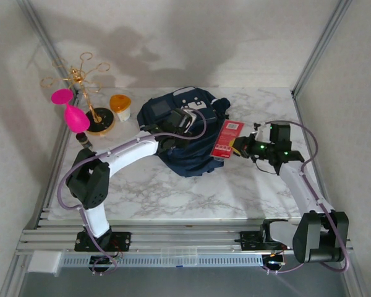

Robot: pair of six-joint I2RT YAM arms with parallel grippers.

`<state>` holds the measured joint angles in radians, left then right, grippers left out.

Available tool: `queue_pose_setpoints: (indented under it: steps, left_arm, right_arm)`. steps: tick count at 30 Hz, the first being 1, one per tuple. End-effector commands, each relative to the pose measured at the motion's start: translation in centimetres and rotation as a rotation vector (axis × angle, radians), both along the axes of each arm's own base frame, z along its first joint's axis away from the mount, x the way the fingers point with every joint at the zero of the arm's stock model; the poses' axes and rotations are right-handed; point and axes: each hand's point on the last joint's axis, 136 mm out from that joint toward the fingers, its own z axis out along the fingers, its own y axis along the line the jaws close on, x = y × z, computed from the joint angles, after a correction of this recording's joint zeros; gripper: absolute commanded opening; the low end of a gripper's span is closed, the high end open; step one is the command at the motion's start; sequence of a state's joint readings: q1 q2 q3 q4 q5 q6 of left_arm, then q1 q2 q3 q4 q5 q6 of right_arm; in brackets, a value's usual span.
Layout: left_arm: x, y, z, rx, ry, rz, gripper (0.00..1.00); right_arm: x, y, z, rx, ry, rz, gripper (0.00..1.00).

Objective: Pack the student bag
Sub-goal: Place the loose stationery in the student bag.

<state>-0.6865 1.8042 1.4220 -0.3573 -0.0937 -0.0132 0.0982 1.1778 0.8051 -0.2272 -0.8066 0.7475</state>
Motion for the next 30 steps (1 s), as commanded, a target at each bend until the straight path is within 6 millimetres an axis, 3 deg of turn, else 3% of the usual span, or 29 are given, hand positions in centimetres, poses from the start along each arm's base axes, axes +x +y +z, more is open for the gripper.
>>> queue_pose_setpoints:
  steps: [1,5,8,12,14,18,22,25,28,30]
  left_arm:
    - [-0.9,-2.4,7.7,-0.199,-0.093,0.058,0.0]
    - [-2.3,-4.8,9.7,-0.297,-0.107,0.099,0.0]
    - [-2.0,-4.4,10.5,-0.389,-0.099,0.217,0.0]
    - [-2.4,-4.9,11.7,-0.505,-0.104,0.236,0.0]
    - [-2.5,-5.1,11.5,-0.525,-0.097,0.226,0.0]
    - [-2.0,-4.2,10.1,-0.492,-0.084,0.276,0.0]
    - [-1.9,-3.8,9.9,-0.508,-0.076,0.282,0.0]
    - [-1.8,-3.6,9.7,-0.508,-0.071,0.283,0.0]
    - [-1.9,-3.5,9.4,-0.509,-0.059,0.282,0.0]
    - [-2.0,-3.8,9.4,-0.522,-0.051,0.272,0.0]
  right_arm:
    - [1.9,2.1,1.1,0.11,-0.003,-0.046,0.0]
    - [4.8,3.6,0.0,0.086,0.015,-0.114,0.0]
    - [6.5,4.0,-1.2,0.123,0.06,-0.206,0.0]
    - [8.2,6.2,-0.9,0.17,0.02,-0.217,0.0]
    - [8.9,8.2,-0.7,0.16,-0.007,-0.168,0.0]
    - [9.5,10.5,-2.7,0.142,0.03,-0.089,0.07]
    - [8.9,9.3,-3.0,0.049,0.004,-0.109,0.33]
    - [7.9,7.5,-3.1,0.002,0.008,-0.137,0.45]
    - [7.2,5.4,-3.7,-0.053,0.01,-0.186,0.46]
    - [7.2,4.7,-3.9,-0.091,0.0,-0.206,0.39]
